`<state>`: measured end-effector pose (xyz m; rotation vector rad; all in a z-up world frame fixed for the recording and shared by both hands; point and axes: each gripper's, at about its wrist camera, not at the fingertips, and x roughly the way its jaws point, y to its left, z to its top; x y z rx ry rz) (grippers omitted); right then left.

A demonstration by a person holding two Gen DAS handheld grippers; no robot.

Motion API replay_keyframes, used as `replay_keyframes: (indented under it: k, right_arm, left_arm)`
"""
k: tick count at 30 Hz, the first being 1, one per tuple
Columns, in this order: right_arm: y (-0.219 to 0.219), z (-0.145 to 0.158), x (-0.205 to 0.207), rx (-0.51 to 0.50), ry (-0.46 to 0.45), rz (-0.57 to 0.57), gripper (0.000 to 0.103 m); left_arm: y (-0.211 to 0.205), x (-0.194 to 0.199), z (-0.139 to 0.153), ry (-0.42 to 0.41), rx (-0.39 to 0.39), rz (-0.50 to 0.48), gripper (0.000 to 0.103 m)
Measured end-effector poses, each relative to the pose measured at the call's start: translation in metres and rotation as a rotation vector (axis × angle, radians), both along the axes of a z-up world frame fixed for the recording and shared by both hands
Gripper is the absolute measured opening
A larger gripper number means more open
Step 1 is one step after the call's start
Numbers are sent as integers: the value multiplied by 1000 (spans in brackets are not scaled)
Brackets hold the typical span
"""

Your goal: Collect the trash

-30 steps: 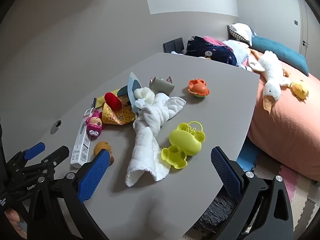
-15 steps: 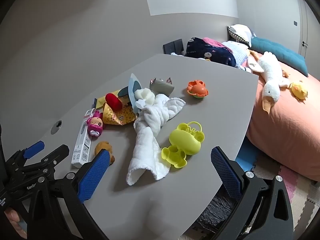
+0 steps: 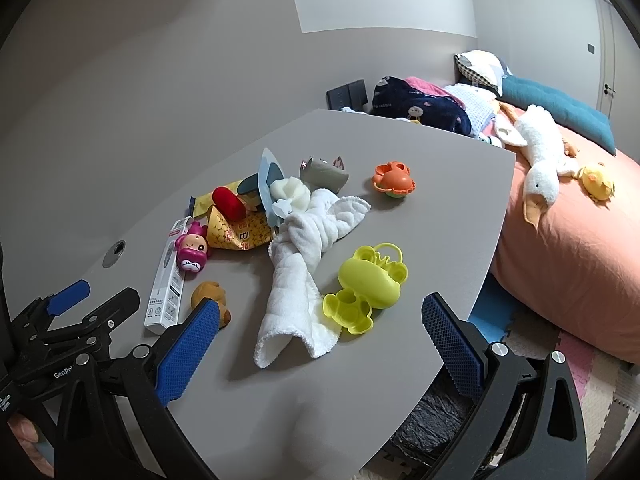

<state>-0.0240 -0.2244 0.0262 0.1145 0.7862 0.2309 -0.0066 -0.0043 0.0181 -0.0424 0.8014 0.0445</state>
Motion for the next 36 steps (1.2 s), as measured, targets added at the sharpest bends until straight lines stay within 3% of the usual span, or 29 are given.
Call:
replay_keyframes:
  k: [36]
  right_arm:
    - [1,-2,2,-1,-1,6,101]
  left_arm:
    - [-5,-4,-3,2,-2,-7,97]
